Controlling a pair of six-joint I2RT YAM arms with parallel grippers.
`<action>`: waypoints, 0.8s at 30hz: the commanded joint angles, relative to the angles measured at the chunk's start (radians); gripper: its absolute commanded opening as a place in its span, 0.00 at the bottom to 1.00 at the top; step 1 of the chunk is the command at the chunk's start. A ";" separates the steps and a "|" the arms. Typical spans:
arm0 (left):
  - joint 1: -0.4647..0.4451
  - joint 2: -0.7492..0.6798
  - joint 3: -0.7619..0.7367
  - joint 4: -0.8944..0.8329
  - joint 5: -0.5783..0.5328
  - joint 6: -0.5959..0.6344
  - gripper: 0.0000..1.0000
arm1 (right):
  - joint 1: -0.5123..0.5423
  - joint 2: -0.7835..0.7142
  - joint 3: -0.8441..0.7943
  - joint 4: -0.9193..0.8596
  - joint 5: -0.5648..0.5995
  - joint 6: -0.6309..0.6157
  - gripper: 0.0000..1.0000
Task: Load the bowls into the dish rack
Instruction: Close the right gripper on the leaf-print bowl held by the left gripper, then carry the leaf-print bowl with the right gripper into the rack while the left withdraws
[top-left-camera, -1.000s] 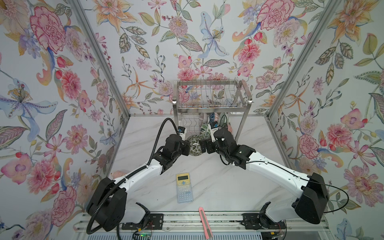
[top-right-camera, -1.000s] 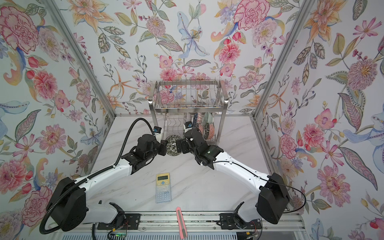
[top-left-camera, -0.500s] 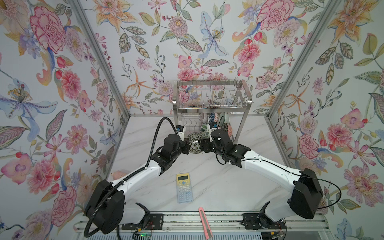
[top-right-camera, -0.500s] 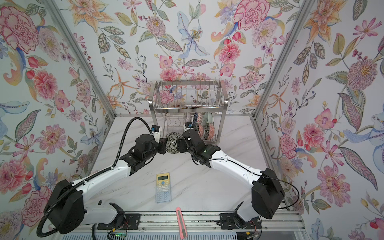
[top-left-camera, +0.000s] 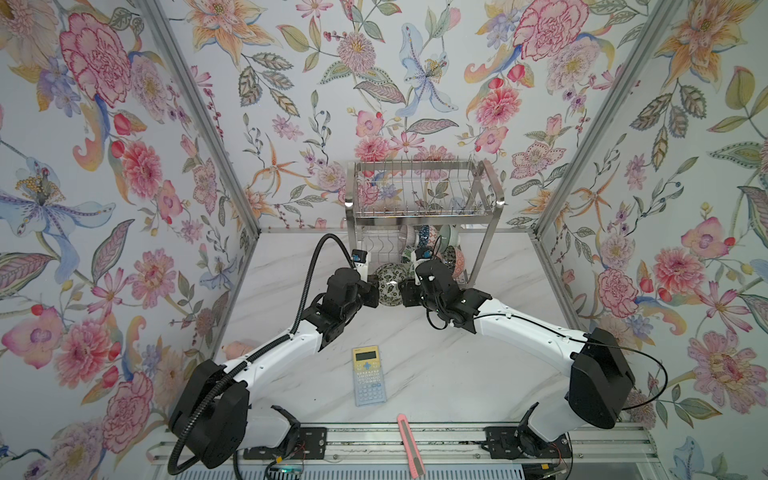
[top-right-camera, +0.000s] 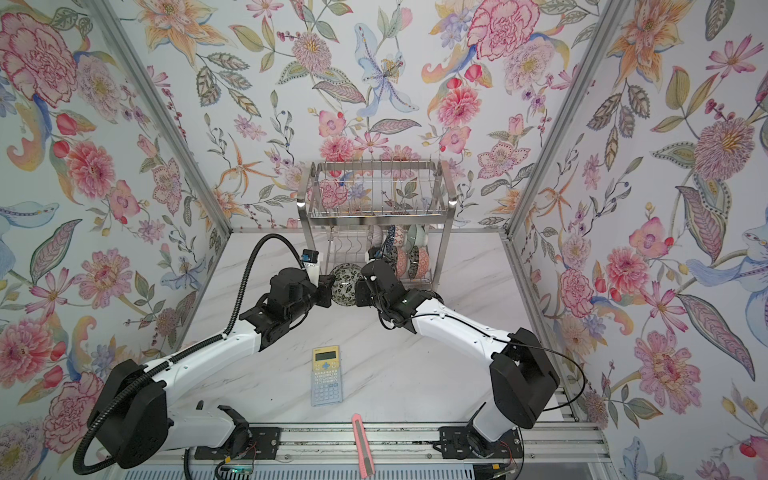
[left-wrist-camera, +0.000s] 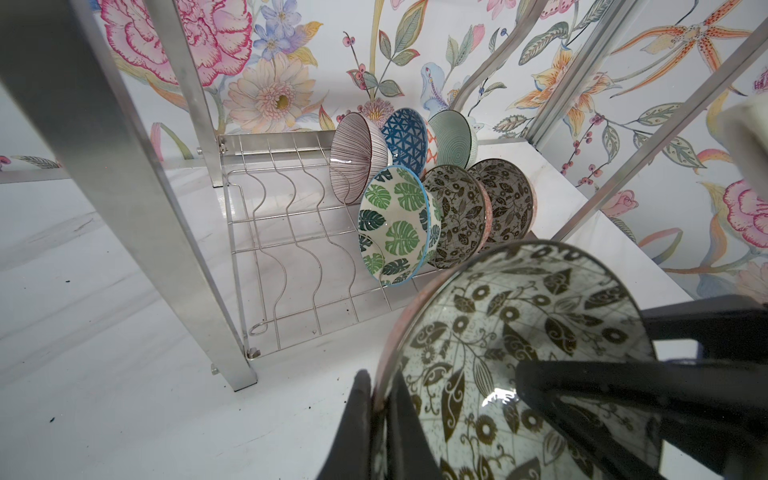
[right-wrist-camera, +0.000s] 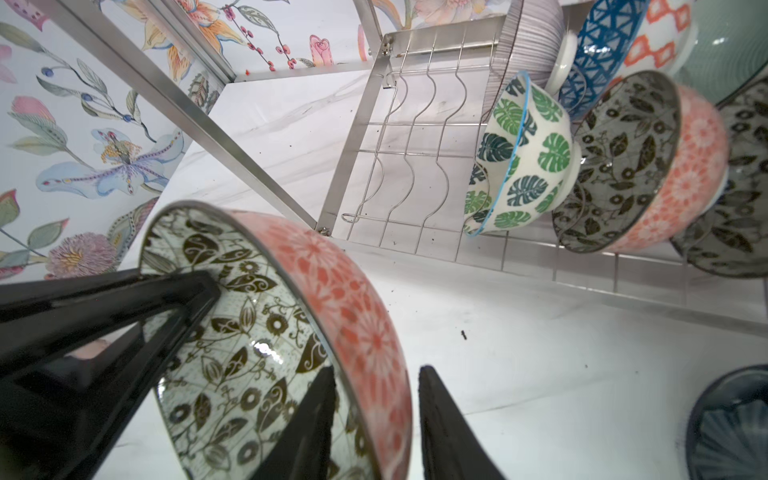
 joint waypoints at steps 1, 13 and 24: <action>0.008 -0.026 0.015 0.069 0.008 -0.006 0.00 | -0.006 0.010 0.008 0.017 -0.001 0.015 0.16; 0.090 -0.188 0.109 -0.324 -0.074 0.144 0.99 | -0.024 0.031 0.059 -0.005 0.074 -0.070 0.00; 0.269 -0.311 0.152 -0.560 -0.126 0.354 0.99 | -0.029 0.133 0.152 -0.004 0.247 -0.198 0.00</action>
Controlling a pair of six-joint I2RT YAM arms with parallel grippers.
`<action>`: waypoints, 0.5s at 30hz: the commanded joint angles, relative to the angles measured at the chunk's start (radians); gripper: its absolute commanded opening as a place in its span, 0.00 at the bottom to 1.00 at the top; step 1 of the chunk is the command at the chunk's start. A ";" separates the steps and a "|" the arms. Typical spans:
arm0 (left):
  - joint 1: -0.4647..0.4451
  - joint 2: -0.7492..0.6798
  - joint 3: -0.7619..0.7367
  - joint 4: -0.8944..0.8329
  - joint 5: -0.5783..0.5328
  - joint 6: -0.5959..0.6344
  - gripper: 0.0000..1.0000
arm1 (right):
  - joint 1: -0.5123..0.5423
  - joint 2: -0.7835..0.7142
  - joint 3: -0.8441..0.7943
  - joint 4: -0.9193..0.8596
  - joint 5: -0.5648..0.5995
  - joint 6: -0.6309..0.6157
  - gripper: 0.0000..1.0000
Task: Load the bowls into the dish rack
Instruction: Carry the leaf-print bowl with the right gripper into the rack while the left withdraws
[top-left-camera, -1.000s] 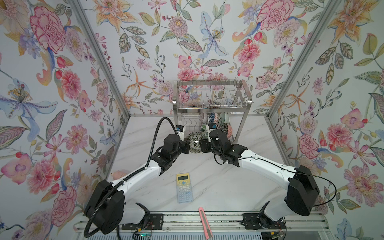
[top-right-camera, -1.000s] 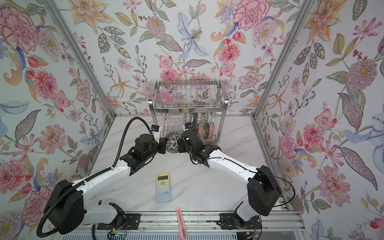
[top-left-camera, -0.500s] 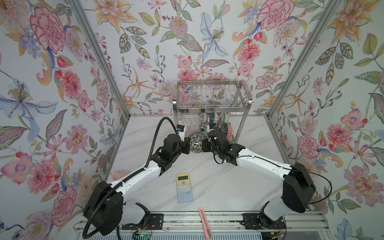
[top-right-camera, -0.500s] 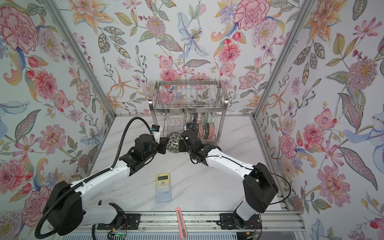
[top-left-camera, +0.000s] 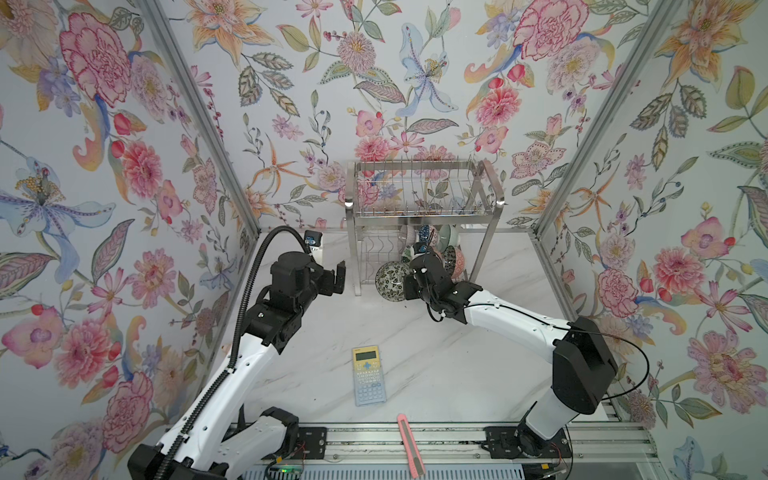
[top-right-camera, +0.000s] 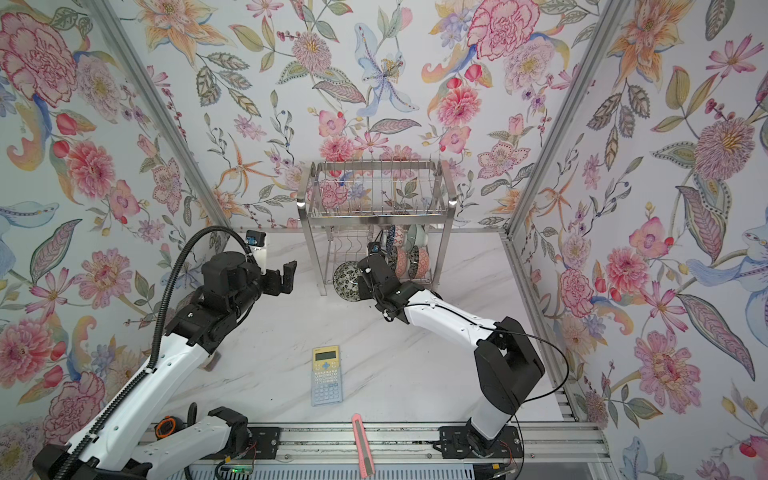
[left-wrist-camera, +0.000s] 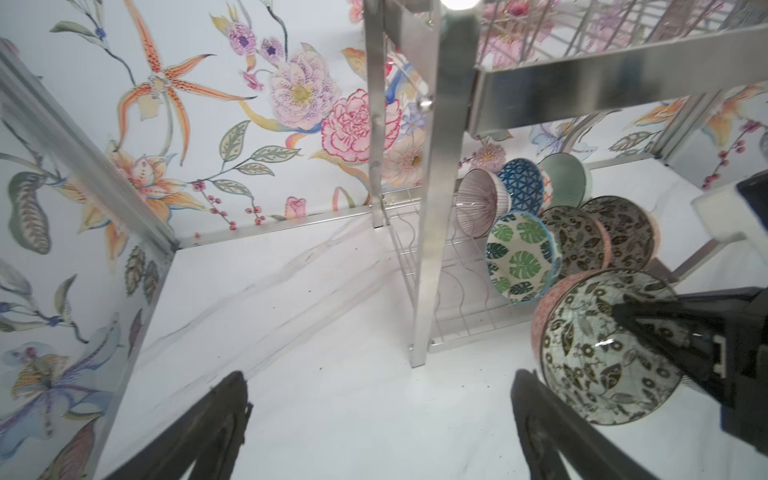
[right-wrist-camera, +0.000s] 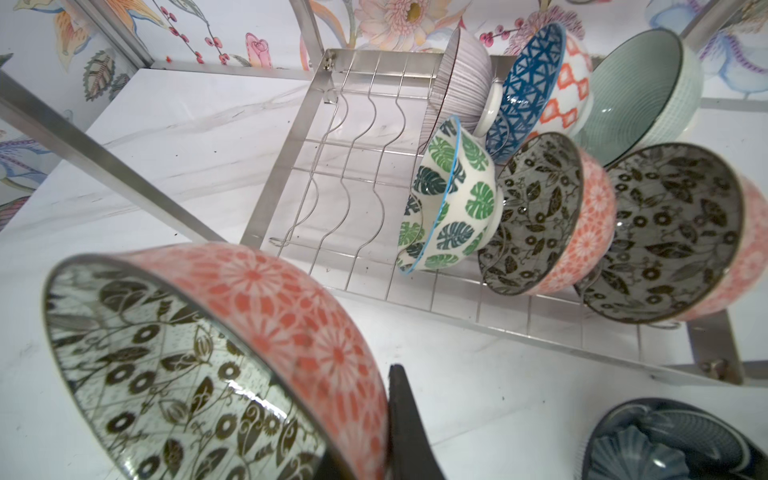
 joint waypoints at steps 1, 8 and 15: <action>0.032 -0.014 -0.076 -0.030 -0.022 0.076 0.99 | -0.004 0.033 0.065 0.032 0.094 -0.058 0.00; 0.112 -0.020 -0.209 0.096 0.057 0.045 0.99 | 0.001 0.103 0.142 0.027 0.163 -0.129 0.00; 0.136 -0.023 -0.236 0.115 0.105 0.052 0.99 | 0.007 0.199 0.241 0.028 0.245 -0.220 0.00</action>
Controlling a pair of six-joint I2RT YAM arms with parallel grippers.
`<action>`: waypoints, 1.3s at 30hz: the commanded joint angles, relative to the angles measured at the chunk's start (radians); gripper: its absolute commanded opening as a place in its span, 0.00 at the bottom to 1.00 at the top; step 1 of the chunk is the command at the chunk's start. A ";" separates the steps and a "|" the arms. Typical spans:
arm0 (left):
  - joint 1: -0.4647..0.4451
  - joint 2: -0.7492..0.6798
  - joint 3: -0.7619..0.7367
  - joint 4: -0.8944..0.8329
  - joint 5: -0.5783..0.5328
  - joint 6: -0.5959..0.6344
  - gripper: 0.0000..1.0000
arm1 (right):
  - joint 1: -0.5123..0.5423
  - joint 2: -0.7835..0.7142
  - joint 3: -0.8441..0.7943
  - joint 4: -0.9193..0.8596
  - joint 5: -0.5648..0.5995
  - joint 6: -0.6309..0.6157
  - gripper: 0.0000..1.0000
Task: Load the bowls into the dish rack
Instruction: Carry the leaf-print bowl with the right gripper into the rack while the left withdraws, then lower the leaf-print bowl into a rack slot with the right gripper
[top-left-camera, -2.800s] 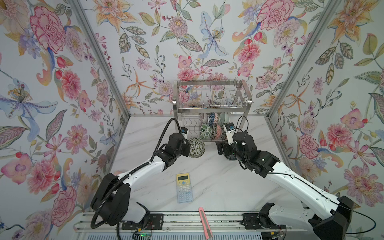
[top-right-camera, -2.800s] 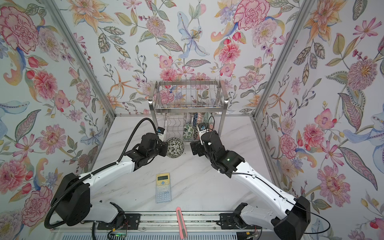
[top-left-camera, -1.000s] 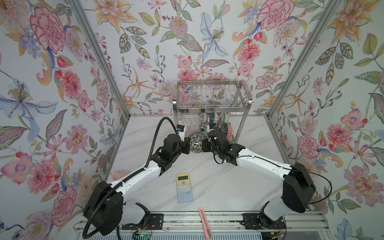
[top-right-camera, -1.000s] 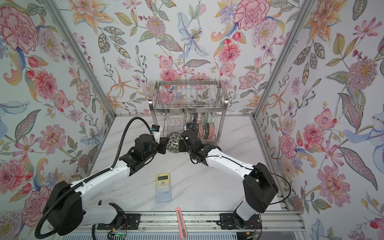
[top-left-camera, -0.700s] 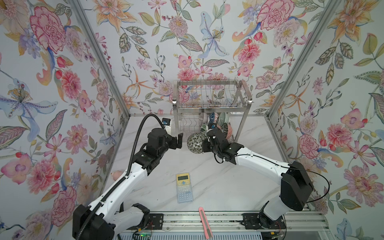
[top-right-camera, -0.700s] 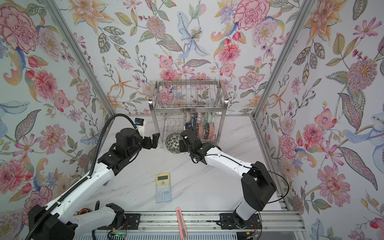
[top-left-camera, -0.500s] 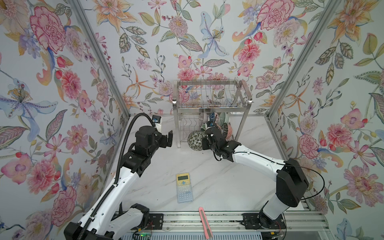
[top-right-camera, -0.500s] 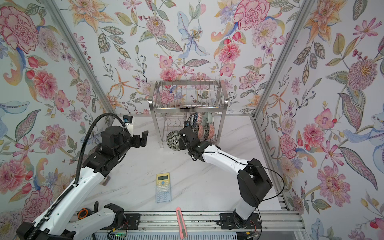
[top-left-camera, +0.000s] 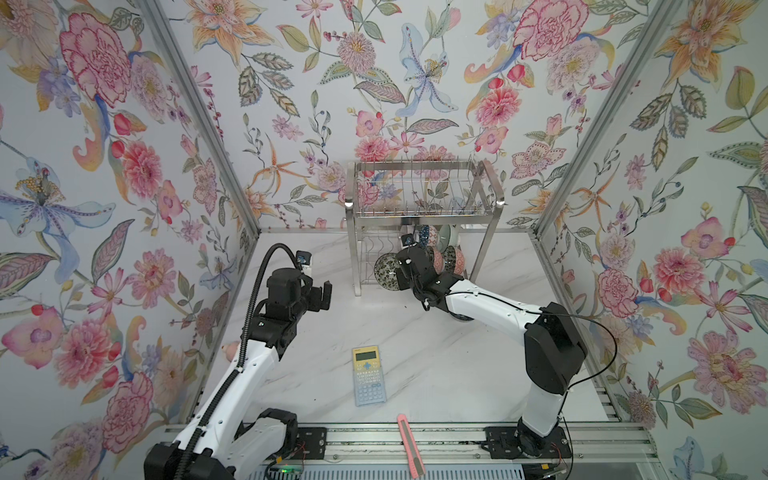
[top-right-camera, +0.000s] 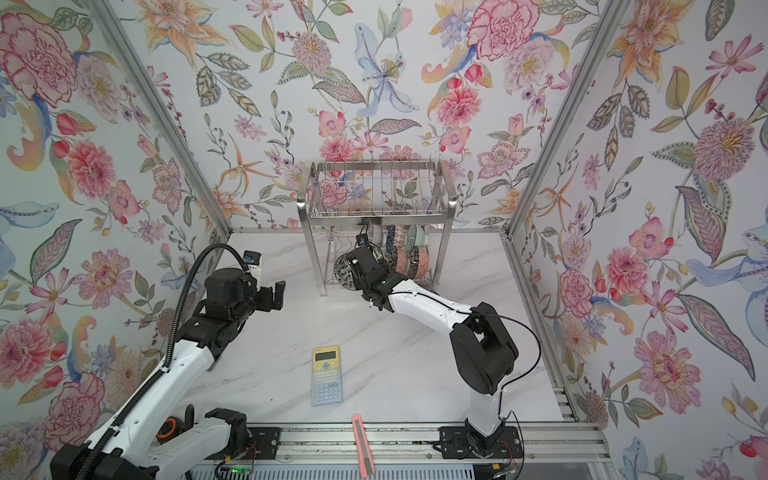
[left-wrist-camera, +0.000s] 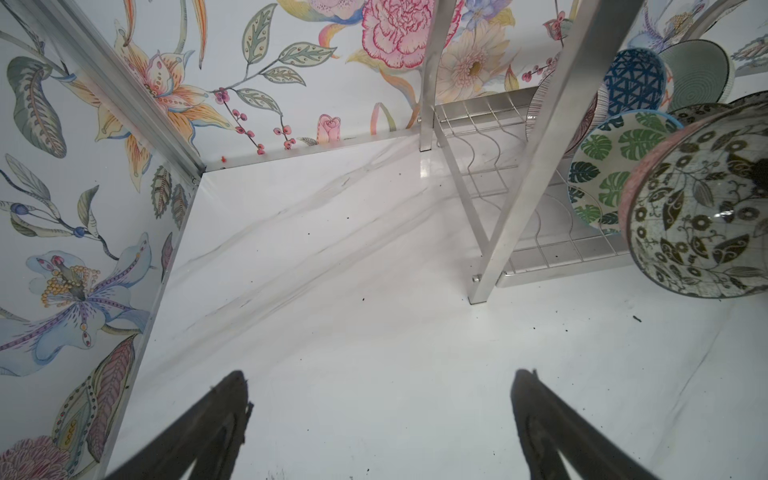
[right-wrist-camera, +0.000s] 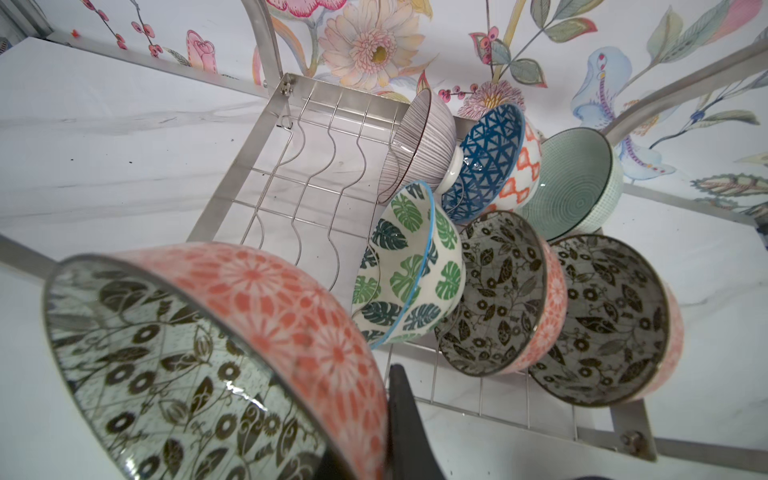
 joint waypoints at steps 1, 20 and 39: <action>0.007 -0.011 -0.019 0.029 0.034 0.014 0.99 | 0.005 0.036 0.073 0.029 0.083 -0.062 0.00; 0.012 -0.033 -0.026 0.033 0.048 0.016 0.99 | 0.001 0.346 0.352 0.196 0.279 -0.314 0.00; 0.016 -0.036 -0.030 0.038 0.068 0.011 0.99 | -0.021 0.697 0.721 0.488 0.409 -0.728 0.00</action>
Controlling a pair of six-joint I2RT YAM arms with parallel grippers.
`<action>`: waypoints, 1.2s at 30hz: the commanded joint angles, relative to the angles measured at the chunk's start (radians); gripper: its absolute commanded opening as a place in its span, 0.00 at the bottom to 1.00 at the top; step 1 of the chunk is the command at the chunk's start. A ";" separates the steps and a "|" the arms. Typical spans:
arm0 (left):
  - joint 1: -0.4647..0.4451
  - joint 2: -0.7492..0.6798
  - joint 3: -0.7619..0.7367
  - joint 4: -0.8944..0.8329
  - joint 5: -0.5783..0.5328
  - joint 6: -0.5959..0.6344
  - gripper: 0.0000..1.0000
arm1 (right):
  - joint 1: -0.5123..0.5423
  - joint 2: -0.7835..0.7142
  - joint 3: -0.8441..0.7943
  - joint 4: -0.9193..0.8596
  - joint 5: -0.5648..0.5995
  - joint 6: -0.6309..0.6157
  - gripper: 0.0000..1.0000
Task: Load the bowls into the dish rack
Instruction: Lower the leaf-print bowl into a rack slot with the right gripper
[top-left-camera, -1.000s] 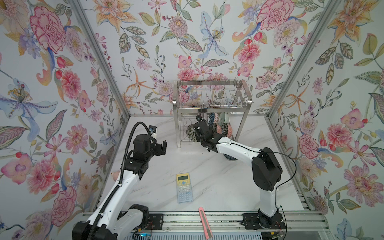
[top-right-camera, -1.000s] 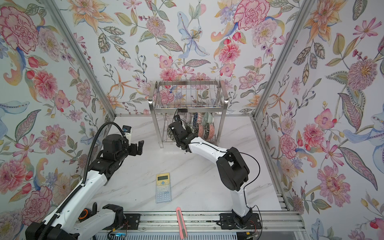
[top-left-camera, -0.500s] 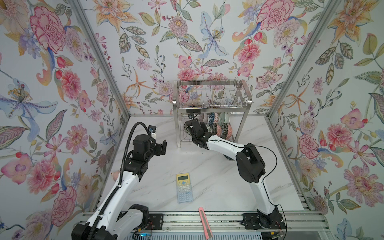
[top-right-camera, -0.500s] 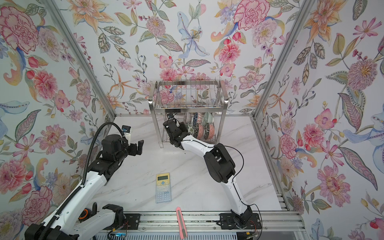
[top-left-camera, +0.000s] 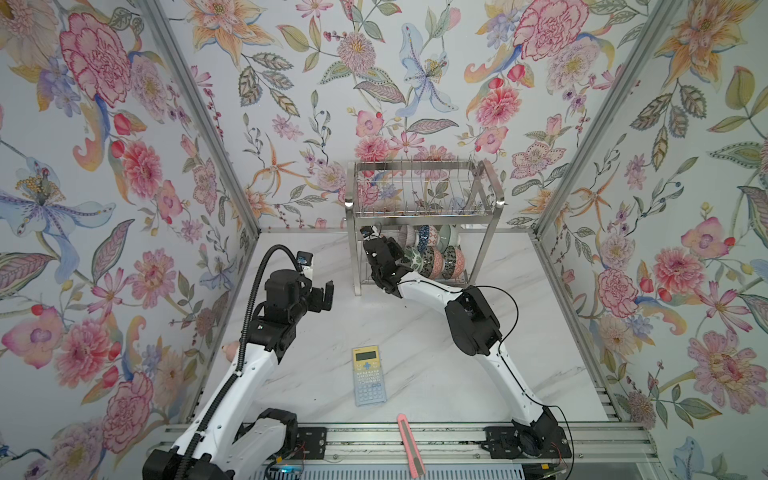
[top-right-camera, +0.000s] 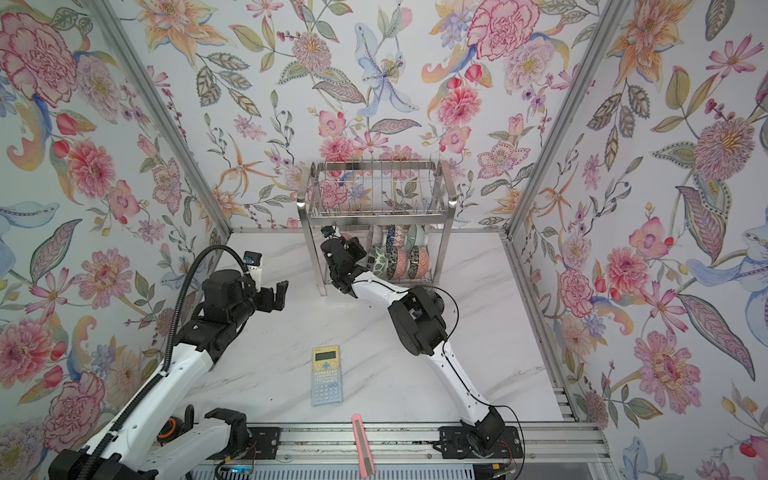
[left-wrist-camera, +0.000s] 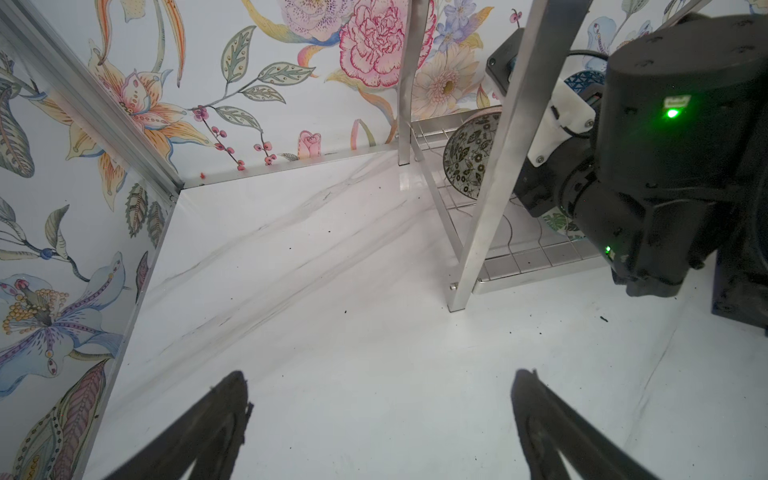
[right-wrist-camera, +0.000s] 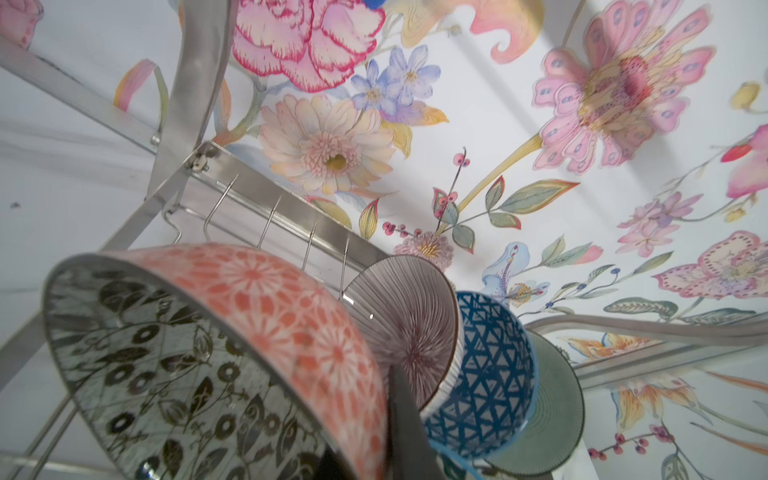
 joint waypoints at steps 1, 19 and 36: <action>0.010 -0.011 -0.011 0.011 0.017 0.008 0.99 | -0.012 0.039 0.097 0.117 0.059 -0.084 0.00; 0.012 -0.008 -0.013 0.013 0.032 0.005 0.99 | -0.037 0.249 0.373 0.160 0.066 -0.193 0.00; 0.016 -0.003 -0.013 0.014 0.039 0.004 0.99 | -0.054 0.320 0.432 0.115 0.002 -0.179 0.00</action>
